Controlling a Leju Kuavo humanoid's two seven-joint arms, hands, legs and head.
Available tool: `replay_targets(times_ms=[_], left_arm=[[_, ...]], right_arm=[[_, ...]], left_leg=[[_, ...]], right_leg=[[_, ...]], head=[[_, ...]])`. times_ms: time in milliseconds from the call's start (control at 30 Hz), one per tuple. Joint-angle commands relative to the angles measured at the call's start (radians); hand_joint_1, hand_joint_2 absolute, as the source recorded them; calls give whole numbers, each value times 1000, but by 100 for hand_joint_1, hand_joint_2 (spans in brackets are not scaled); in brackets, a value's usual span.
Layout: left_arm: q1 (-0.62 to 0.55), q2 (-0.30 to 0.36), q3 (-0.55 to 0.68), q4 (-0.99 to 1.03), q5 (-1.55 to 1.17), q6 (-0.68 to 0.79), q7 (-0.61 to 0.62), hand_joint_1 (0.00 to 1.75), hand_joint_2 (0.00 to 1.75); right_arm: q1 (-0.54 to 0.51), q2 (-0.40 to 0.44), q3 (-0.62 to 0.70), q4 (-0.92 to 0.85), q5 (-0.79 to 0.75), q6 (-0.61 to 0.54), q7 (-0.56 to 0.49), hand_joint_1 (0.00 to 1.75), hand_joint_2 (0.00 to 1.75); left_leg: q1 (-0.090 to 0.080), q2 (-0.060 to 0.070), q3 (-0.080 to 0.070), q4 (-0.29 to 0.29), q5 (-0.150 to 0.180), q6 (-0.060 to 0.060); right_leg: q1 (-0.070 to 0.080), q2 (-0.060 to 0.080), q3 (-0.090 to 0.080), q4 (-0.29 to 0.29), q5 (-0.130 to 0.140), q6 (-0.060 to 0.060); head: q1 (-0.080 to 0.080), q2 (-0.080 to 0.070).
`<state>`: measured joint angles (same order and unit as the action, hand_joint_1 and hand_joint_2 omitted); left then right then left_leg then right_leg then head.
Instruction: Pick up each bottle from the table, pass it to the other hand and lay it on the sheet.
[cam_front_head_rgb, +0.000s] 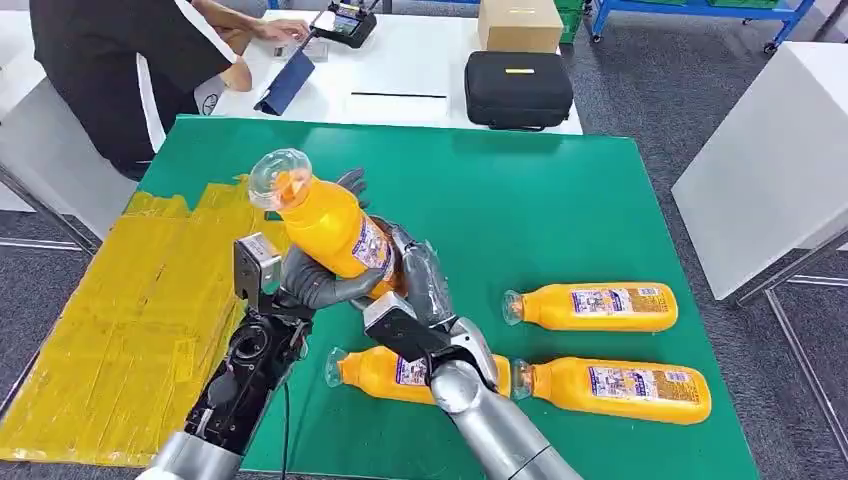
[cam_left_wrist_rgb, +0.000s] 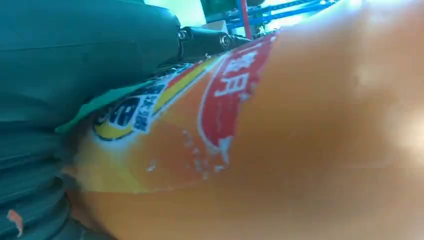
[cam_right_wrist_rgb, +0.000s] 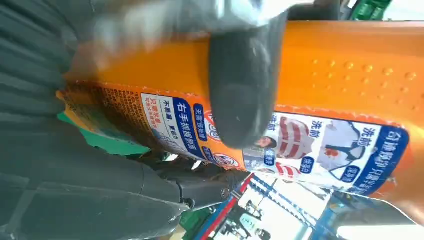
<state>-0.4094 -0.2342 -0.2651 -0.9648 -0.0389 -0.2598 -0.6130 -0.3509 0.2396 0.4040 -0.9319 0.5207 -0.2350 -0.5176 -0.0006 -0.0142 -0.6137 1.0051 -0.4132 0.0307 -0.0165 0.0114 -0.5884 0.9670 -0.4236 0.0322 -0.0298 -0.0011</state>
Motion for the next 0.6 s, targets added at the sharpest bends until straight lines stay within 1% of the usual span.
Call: replay_targets(times_ms=[33,167,200,233,367,400,600], left_arm=[[-42,6,46,18,50,-1,23,0,175],[-43,4,46,17,50,-1,23,0,175],[-42,5,44,16,52,-2,25,0,175],[-43,5,44,16,52,-2,25,0,175],[-45,6,45,20,55,-1,25,0,175],[-46,6,46,21,57,-1,25,0,175],[-39,7,59,9,78,-1,14,0,175]], right_arm=[[-29,4,69,186,15,-8,-11,175,175],[-31,3,69,185,15,-8,-11,175,175],[-30,2,66,180,14,-7,-7,175,175],[-29,1,64,179,13,-9,-5,175,175],[-29,0,59,182,13,-13,-1,175,175],[-30,-1,58,185,14,-14,0,175,175],[-41,2,48,214,12,-17,-1,175,175]], left_leg=[[1,1,4,-1,-2,-2],[1,0,3,0,-1,-1],[1,1,5,0,-2,-2],[1,0,2,0,-1,-1],[1,1,6,0,-3,-2],[1,0,2,0,-1,-1],[1,1,5,0,-3,-2]], right_leg=[[1,-1,4,-1,-1,-2],[1,-1,3,-1,-1,-1],[1,-1,5,0,-2,-2],[1,-1,2,-1,-1,-1],[1,-1,6,0,-3,-2],[1,-1,3,-1,-1,-2],[1,-1,5,0,-2,-2]], head=[[0,0],[0,0],[0,0],[0,0],[0,0],[0,0],[0,0]])
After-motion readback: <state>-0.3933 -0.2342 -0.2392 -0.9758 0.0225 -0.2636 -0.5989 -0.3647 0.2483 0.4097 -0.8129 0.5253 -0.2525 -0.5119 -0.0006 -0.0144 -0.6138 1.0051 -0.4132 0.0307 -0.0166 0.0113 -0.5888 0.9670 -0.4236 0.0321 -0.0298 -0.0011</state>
